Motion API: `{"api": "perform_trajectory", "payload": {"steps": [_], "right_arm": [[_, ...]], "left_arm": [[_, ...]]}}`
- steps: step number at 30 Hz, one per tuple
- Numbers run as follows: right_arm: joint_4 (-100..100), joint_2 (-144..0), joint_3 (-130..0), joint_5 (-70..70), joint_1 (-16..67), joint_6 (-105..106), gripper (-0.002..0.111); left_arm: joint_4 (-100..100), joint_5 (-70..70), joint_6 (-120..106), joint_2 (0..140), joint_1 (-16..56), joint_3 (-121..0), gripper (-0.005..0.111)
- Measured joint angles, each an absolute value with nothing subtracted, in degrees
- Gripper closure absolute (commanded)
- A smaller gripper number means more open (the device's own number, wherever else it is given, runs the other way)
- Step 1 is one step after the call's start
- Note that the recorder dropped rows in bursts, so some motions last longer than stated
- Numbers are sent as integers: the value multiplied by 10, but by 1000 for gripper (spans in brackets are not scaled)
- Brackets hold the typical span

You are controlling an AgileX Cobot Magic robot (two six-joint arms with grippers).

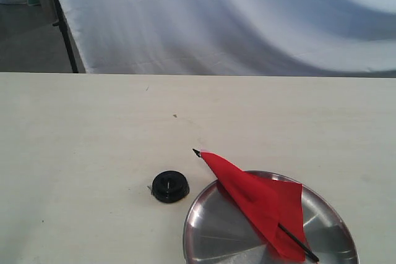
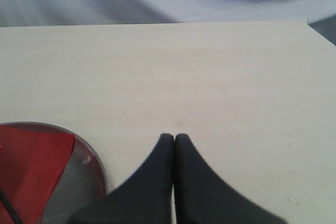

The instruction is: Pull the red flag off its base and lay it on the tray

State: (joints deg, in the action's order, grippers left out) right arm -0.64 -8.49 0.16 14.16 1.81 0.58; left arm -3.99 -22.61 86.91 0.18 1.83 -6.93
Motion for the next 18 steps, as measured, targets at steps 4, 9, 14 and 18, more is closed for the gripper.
{"api": "perform_trajectory", "payload": {"steps": [4, 9, 14, 18], "right_arm": [[-6, -85, 2, 142, 18, 6, 109], [-6, -85, 2, 142, 18, 6, 109], [-6, -85, 2, 142, 18, 6, 109], [-6, -85, 2, 142, 18, 6, 109]], "left_arm": [[-40, -228, 869, 2, 18, -69, 107], [-36, -229, 863, 2, 18, -69, 107], [-19, -227, 751, 2, 18, -69, 107], [0, -206, 379, 2, 18, -69, 107]]}}
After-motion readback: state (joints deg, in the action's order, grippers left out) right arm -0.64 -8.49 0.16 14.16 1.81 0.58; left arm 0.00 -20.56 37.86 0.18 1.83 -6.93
